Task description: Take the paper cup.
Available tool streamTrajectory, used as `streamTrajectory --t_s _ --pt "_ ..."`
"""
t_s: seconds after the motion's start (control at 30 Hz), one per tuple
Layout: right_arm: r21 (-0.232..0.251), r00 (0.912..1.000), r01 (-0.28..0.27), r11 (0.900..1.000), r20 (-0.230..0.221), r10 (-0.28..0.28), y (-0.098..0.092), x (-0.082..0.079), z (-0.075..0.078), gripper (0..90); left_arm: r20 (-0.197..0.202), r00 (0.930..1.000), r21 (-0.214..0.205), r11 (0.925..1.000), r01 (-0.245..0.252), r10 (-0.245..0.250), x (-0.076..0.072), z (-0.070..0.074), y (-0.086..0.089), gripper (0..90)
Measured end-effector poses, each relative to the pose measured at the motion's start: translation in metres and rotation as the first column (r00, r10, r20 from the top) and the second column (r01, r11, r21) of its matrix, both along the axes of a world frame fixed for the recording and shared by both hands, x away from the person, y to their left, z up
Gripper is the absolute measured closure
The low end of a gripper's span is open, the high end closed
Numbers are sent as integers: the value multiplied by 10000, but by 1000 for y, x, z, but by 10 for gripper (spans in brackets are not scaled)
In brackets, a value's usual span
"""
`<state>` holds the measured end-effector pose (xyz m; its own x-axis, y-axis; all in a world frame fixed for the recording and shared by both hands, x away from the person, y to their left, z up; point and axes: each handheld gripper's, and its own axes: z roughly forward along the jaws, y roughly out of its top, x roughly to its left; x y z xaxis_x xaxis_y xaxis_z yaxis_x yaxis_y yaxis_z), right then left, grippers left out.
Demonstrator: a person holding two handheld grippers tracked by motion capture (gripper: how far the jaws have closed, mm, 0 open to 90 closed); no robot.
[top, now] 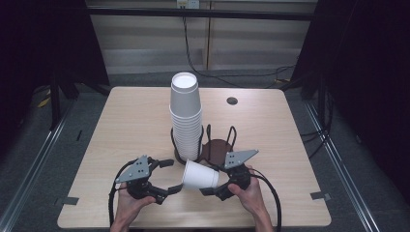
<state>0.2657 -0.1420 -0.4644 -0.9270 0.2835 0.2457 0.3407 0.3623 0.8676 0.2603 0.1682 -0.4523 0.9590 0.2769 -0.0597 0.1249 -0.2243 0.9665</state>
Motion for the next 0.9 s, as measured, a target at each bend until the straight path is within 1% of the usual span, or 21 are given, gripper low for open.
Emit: streamTrajectory --t_s 0.07,0.13,0.27,0.3,0.37,0.43,0.53,0.6,0.63,0.7,0.73,0.8,0.83,0.87,0.9 --pt "120 9999 -86 9999 59 86 1 0 0 228 59 10000 -27 10000 -11 11 -1 1 0 156" --pt "268 9998 -209 9994 72 207 3 1 0 228 89 10000 35 10000 -21 20 -1 1 0 156" --pt "515 9990 -422 9978 167 414 5 2 1 228 86 9999 -88 9999 75 -74 0 1 0 155" --pt "578 9988 -455 9973 221 443 6 2 2 228 99 9997 -174 9996 231 -229 0 1 -1 155" --pt "640 9980 -596 9962 237 581 6 2 3 228 120 9997 -107 9997 201 -200 -1 1 -3 155" --pt "696 9974 -679 9953 309 658 6 2 3 228 54 9994 -230 9992 337 -336 0 1 -4 148" --pt "809 9970 -714 9942 372 685 5 2 5 228 74 9989 -283 9985 459 -458 1 1 -6 145" --pt "822 9962 -798 9934 403 767 4 1 6 229 86 9989 -312 9985 458 -456 1 1 -6 113" --pt "814 9962 -800 9935 399 769 4 1 6 229 115 9995 -105 9995 290 -289 1 1 -9 77" --pt "753 9953 -892 9932 458 859 4 0 7 229 25 9996 -22 9996 285 -285 2 1 -12 25" --pt "753 9953 -892 9932 458 859 4 0 7 229 25 9996 -22 9996 285 -285 2 1 -12 17" --pt "773 9942 -966 9923 543 925 5 -1 8 229 46 9988 14 9988 498 -498 3 2 -17 17" --pt "770 9939 -996 9920 559 954 5 0 8 229 101 9987 6 9987 504 -504 3 2 -18 18" --pt "793 9934 -1036 9915 577 992 6 0 8 229 106 9982 -91 9983 583 -582 3 3 -19 17" --pt "781 9933 -1034 9916 596 989 6 0 9 229 82 9981 -90 9981 605 -604 3 3 -20 16"
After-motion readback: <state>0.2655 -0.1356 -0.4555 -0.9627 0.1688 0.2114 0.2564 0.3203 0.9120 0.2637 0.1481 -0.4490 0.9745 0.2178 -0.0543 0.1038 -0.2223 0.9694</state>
